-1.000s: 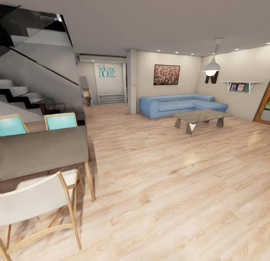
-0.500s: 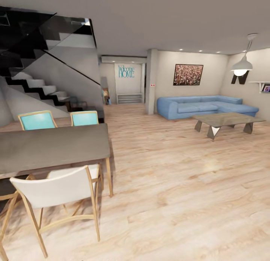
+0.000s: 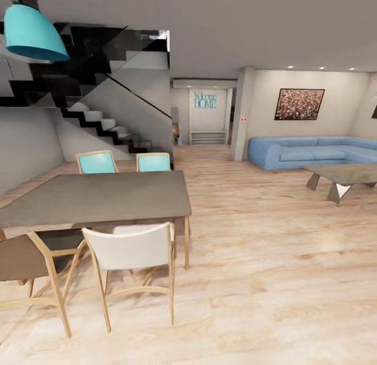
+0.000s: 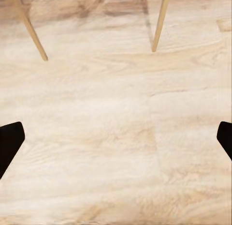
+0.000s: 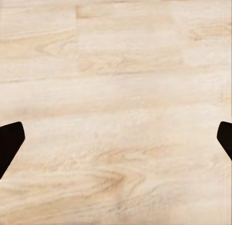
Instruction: Pick up the poster from the kitchen countertop and hang it on one of the wall nails in the kitchen.
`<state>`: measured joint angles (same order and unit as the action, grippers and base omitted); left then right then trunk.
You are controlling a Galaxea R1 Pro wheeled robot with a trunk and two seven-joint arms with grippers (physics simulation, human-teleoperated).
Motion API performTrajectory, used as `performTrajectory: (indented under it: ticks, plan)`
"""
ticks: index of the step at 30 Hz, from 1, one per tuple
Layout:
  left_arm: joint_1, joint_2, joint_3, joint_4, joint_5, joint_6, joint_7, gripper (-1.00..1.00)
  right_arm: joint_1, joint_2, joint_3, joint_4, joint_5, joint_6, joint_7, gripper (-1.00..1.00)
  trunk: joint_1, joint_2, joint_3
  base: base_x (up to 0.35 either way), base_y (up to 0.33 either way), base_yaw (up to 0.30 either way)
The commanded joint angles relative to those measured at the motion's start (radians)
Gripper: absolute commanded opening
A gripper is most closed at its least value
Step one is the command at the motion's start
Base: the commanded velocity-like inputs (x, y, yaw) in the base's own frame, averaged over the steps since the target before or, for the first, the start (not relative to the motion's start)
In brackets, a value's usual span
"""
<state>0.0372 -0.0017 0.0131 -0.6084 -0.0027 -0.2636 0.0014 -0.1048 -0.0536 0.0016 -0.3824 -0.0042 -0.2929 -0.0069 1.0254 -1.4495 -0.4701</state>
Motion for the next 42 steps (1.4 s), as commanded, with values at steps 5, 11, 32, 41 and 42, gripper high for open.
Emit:
performTrajectory:
  ticks: [5,11,32,41,42]
  plan:
    - [0.000,0.000,0.001,-0.001,0.000,-0.002,0.000,1.00,-0.001,0.000,0.001,0.000,0.000,-0.003,-0.001,1.00,0.000,-0.001,-0.001,-0.217,0.234,0.296]
    - [0.000,0.000,0.001,-0.001,0.000,-0.002,0.000,1.00,0.000,0.000,0.001,0.001,0.001,-0.003,-0.001,1.00,0.000,-0.001,-0.001,-0.160,0.156,0.296]
    - [0.000,-0.001,0.001,-0.001,0.000,-0.002,0.002,1.00,-0.001,0.000,0.003,0.004,0.001,-0.003,-0.002,1.00,0.000,-0.001,-0.001,-0.007,0.006,0.296]
    - [0.000,-0.001,0.001,-0.001,0.000,-0.002,0.002,1.00,0.000,-0.002,0.003,0.004,0.001,0.001,0.004,1.00,0.000,-0.001,-0.003,0.000,0.106,0.168]
    - [0.000,-0.001,0.001,-0.001,0.000,-0.002,0.002,1.00,0.000,-0.002,0.003,0.004,0.001,0.001,0.004,1.00,0.000,-0.001,-0.003,0.000,0.220,0.129]
